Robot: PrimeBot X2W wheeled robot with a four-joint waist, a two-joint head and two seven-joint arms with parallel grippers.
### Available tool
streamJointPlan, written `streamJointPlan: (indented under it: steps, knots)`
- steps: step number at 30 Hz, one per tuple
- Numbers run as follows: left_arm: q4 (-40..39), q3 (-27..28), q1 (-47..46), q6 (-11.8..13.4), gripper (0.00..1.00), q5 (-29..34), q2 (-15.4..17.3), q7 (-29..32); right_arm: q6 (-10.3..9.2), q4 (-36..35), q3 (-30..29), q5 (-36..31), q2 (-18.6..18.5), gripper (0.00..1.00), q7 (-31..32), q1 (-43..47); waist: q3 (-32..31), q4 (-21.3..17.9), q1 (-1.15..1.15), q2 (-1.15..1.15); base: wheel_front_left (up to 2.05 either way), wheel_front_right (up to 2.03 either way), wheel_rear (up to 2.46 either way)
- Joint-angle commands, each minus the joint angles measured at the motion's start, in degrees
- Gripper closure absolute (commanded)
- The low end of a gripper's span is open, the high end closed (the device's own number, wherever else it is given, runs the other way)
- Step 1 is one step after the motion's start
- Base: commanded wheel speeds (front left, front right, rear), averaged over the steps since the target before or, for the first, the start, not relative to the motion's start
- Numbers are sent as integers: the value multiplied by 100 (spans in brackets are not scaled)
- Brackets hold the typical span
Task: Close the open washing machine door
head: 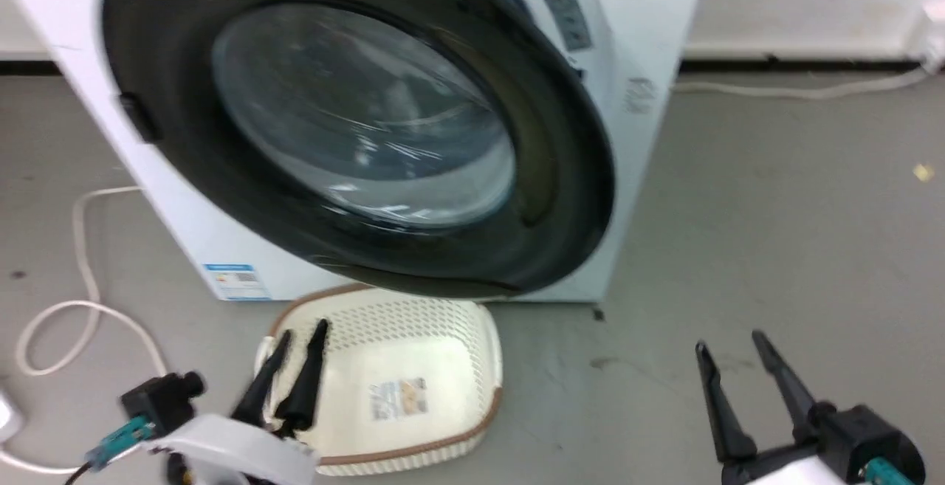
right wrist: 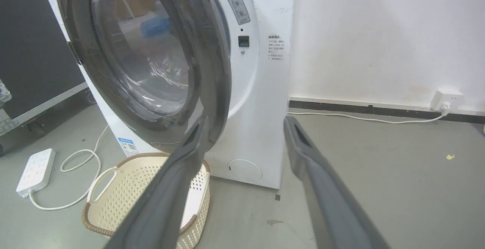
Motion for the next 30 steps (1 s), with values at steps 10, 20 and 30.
streamJointPlan:
  steps: [10,20,30]
  knots:
    - [-1021,1092,1002,790,0,3687,-395,-54,5,-1,237,52,4,0,-25,311,-520,827,1,0,0,0,0]
    - [-1161,1136,1244,879,0,4812,-648,-55,5,164,439,-19,4,100,-11,239,-400,1157,1,0,0,0,0]
    - [-1215,1156,879,617,0,5174,-773,-55,5,169,806,-42,-302,100,474,-939,389,1356,1,0,0,0,0]
